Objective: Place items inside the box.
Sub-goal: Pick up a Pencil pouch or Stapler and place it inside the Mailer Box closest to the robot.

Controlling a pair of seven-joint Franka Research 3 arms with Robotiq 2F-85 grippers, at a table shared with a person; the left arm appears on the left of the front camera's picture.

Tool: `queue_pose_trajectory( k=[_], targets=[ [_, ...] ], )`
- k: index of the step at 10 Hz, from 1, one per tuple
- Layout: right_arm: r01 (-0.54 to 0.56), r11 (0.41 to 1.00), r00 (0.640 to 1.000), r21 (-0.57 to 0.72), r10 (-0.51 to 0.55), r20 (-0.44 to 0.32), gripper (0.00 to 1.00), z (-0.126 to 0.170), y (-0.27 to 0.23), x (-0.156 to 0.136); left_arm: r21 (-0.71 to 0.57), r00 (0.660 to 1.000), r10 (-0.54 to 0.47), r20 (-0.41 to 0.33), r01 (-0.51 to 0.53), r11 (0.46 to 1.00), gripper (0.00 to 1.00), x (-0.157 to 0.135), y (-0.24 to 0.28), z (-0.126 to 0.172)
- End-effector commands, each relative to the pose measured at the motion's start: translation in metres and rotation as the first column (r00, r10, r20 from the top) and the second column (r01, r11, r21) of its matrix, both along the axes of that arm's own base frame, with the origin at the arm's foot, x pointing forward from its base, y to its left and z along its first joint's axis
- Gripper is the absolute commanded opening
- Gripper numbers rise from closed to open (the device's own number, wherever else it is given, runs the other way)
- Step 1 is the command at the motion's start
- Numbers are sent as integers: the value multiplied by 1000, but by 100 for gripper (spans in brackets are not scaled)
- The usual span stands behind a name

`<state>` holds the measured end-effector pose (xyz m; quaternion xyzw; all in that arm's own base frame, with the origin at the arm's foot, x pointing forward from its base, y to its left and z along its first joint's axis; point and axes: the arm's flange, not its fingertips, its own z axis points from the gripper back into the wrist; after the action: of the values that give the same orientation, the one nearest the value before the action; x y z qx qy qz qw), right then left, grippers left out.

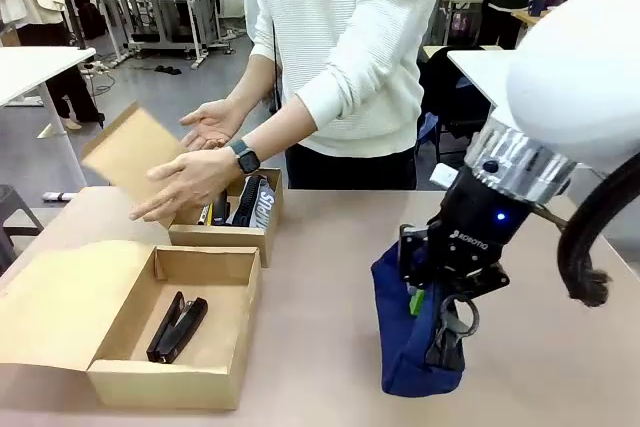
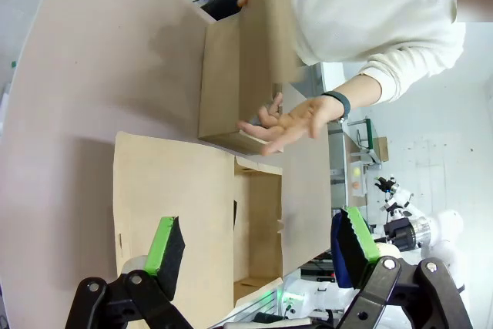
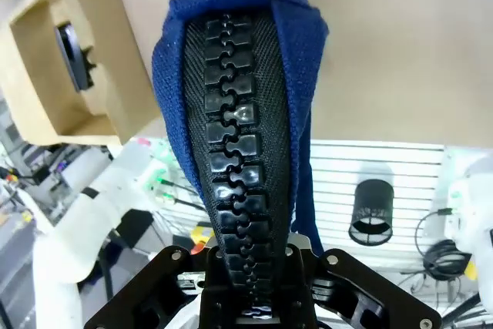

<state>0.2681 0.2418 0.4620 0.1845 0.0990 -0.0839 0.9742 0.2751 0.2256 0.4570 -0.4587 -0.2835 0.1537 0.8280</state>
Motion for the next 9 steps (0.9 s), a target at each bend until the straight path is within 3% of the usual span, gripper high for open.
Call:
queue_pose_trajectory(
  k=[1,2,9],
  targets=[
    [-35,999,999,-6,35,-17,0,5,9,7,-9,1000,-4,29,4,1000,100,0,-1,0],
    [0,1000,1000,0,0,0,7,0,0,0,-9,1000,-4,29,4,1000,100,0,-1,0],
    [-57,998,997,37,56,47,7,-1,19,12,-9,1000,-4,29,4,1000,100,0,-1,0]
  ],
)
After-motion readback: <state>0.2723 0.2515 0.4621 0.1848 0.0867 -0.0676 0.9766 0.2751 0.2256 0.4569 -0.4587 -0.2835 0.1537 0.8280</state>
